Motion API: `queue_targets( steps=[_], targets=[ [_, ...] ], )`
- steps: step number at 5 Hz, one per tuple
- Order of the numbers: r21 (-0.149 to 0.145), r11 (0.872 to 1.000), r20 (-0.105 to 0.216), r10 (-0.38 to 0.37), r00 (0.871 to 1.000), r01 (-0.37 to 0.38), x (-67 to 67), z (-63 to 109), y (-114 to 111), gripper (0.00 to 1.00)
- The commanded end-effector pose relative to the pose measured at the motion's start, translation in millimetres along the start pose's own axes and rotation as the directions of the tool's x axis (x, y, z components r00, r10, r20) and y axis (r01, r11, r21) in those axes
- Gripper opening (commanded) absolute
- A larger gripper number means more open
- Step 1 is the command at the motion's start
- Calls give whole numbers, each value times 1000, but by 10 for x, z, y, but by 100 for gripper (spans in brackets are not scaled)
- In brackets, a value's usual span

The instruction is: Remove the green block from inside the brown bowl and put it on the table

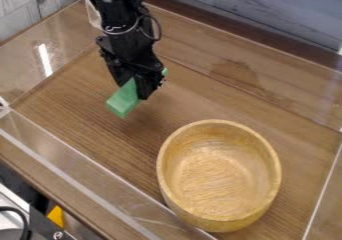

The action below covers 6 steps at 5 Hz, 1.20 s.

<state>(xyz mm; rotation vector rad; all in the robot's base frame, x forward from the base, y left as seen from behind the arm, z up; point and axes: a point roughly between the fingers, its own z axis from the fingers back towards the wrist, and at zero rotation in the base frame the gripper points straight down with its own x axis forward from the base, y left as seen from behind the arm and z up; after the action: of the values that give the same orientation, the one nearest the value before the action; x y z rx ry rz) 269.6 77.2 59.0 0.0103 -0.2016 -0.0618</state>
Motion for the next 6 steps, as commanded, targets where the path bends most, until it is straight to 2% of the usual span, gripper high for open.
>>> queue_targets(
  steps=[1,6],
  targets=[
    [7,1000,24,3,1000,-4,70,50,-14,0],
    [-8,998,20,58,998,-58,157,40,-47,0]
  ],
)
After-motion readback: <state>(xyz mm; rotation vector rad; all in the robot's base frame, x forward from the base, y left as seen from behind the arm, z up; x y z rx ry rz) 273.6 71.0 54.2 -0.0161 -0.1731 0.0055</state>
